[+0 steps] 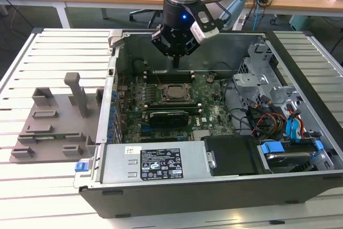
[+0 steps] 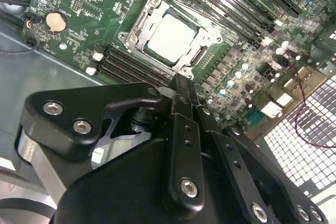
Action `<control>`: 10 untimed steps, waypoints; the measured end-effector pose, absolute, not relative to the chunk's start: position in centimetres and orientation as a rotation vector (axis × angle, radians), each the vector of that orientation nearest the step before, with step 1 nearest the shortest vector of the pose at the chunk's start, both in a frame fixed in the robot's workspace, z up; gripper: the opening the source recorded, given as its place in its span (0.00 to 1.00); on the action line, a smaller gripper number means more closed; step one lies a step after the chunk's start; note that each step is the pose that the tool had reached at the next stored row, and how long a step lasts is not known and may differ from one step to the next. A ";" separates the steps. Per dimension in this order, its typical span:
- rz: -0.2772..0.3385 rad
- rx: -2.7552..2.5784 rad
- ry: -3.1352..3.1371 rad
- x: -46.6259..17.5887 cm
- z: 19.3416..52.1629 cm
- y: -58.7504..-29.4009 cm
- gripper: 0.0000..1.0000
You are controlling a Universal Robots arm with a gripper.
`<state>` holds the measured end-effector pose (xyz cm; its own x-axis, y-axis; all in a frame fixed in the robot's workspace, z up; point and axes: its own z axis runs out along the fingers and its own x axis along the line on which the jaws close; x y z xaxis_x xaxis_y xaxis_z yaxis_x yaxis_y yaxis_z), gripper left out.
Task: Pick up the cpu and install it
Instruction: 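Install the first cpu locking lever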
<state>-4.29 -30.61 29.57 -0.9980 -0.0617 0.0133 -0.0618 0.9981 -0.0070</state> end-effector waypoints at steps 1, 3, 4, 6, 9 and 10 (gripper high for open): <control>0.012 0.096 -3.127 -4.3 29.6 -30.6 0.11; 0.012 0.096 -3.127 -4.3 29.6 -30.6 0.11; 0.012 0.096 -3.127 -4.3 29.6 -30.6 0.11; 0.011 0.096 -3.127 -4.3 29.6 -30.6 0.11; 0.012 0.096 -3.127 -4.4 29.6 -30.6 0.11; 0.012 0.096 -3.127 -4.4 29.6 -30.6 0.11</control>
